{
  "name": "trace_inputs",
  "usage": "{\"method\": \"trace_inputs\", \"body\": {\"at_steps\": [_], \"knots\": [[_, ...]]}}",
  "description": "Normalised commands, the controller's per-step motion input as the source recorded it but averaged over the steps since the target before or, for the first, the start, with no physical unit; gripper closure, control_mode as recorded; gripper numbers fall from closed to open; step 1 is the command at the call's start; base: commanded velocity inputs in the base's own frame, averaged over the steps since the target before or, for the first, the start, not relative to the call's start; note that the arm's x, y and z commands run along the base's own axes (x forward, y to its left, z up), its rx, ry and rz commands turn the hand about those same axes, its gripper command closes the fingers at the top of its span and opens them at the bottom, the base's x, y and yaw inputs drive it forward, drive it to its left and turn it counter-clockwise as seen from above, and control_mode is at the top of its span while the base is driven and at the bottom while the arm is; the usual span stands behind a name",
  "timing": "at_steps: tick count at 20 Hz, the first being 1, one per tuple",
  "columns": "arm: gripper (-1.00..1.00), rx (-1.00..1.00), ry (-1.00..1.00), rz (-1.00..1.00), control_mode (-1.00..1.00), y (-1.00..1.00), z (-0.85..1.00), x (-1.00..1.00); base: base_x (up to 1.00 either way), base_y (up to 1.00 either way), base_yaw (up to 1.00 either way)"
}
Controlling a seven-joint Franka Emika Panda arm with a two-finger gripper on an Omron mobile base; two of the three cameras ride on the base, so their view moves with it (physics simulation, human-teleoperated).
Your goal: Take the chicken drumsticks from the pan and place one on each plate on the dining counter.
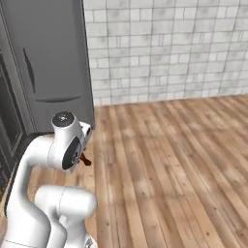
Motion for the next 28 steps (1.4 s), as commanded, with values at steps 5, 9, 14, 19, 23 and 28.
{"method": "trace_inputs", "body": {"at_steps": [5,9,14,19,23,28], "knots": [[1.0,0.0,0.0,0.0,1.0,0.0,0.0,0.0,-0.01,-0.04,-0.9],[1.0,0.0,0.0,0.0,1.0,0.0,0.0,0.0,0.0,-0.19,-0.87],[1.0,0.0,0.0,0.0,1.0,0.0,0.0,0.0,0.0,-0.22,-0.87],[1.0,0.0,0.0,0.0,1.0,0.0,0.0,0.0,0.16,-0.24,-0.87],[1.0,0.0,0.0,0.0,1.0,0.0,0.0,0.0,0.59,-0.06,-0.8],[1.0,0.0,0.0,0.0,1.0,0.0,0.0,0.0,0.95,0.0,-0.71]]}}
